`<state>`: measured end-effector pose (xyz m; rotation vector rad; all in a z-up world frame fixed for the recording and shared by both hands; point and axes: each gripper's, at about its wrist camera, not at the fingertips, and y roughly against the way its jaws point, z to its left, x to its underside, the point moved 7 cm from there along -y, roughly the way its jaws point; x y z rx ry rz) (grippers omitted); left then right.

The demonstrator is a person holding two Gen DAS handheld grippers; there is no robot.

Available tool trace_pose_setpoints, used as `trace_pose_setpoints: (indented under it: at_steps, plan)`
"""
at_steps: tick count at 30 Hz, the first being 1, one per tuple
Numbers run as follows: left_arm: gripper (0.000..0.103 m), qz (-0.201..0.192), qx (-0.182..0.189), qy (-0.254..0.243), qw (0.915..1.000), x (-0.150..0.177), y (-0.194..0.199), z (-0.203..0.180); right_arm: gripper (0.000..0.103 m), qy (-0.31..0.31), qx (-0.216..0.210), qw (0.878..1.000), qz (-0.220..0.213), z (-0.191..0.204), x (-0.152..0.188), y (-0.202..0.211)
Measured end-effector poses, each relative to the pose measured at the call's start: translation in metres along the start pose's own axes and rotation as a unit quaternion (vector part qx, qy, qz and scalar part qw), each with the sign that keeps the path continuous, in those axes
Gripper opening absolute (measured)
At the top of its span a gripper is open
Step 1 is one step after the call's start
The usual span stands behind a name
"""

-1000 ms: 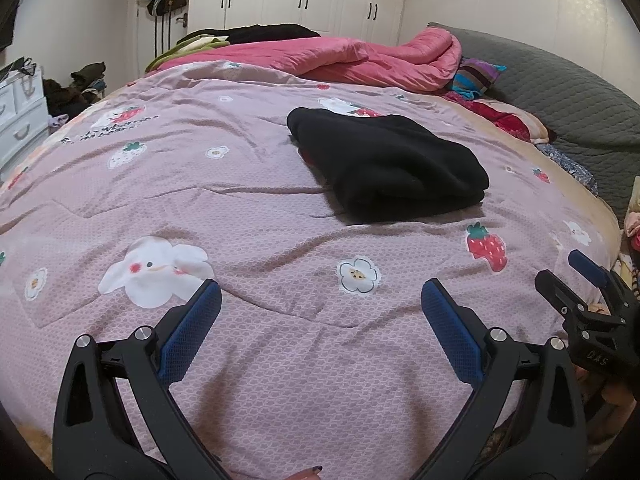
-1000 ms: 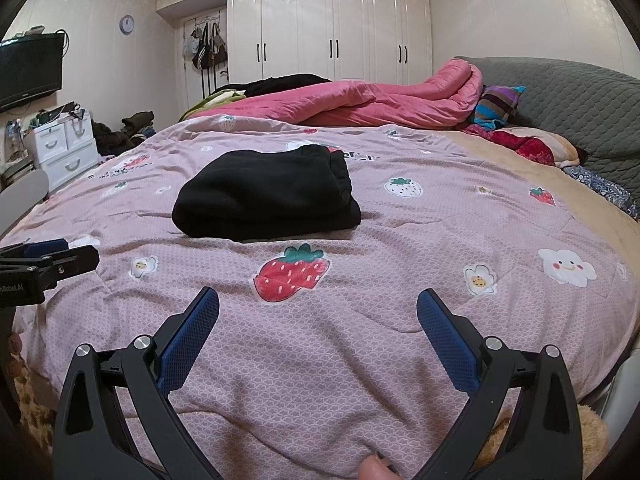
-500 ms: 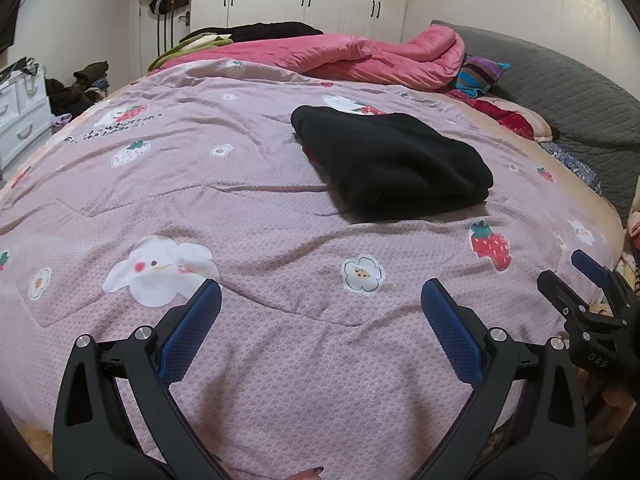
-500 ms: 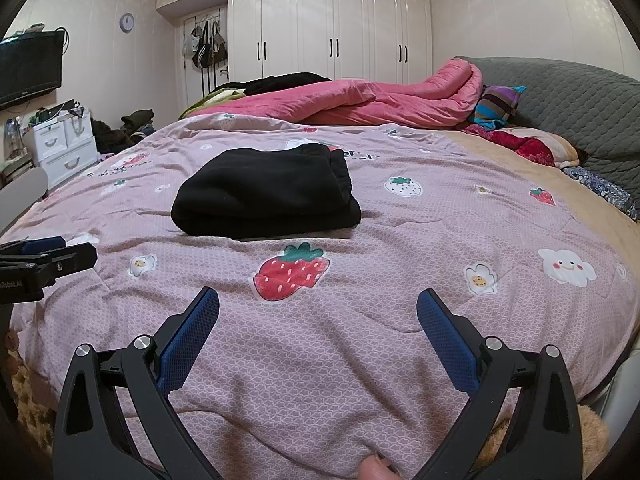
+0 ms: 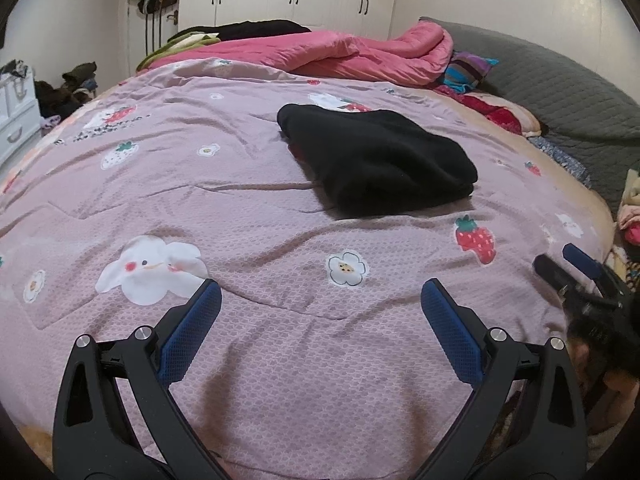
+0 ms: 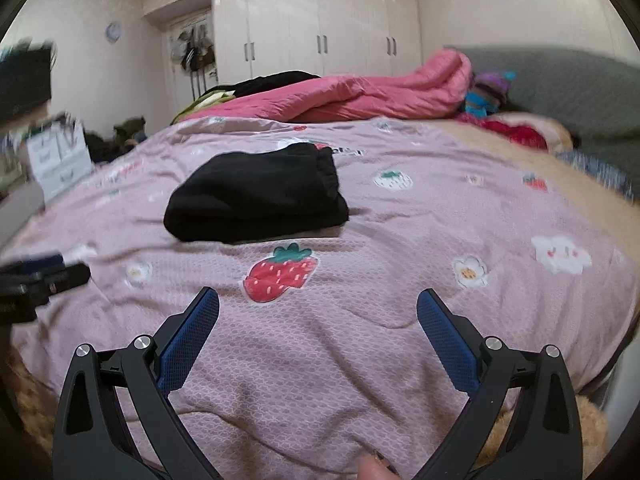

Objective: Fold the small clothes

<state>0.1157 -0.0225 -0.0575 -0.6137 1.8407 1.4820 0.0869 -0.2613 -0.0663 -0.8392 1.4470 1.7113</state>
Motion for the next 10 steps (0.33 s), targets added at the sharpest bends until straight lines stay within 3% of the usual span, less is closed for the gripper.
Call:
trace_pose_setpoints:
  at_steps: [2,4,6,8,9,10]
  plan:
    - [0.094,0.006,-0.005,0.016,0.9998,-0.003,0.0,0.016,0.099,-0.049,0.014,0.999,-0.014,-0.034,-0.013,0.016]
    - [0.094,0.016,-0.011,0.041,0.999,-0.008,-0.001,0.045,0.099,-0.1,0.073,0.991,-0.041,-0.093,-0.029,0.043]
    - [0.094,0.021,-0.031,0.067,0.9971,-0.015,0.0,0.083,0.099,-0.142,0.156,0.976,-0.06,-0.159,-0.036,0.071]
    - [0.094,0.025,-0.078,0.093,0.9923,-0.022,0.003,0.139,0.099,-0.184,0.263,0.945,-0.059,-0.245,-0.027,0.101]
    - [0.094,0.031,-0.121,0.104,0.9867,-0.024,0.005,0.175,0.099,-0.202,0.307,0.929,-0.044,-0.283,-0.017,0.111]
    - [0.094,0.033,-0.148,0.111,0.9823,-0.026,0.007,0.198,0.099,-0.222,0.363,0.905,-0.022,-0.328,-0.002,0.124]
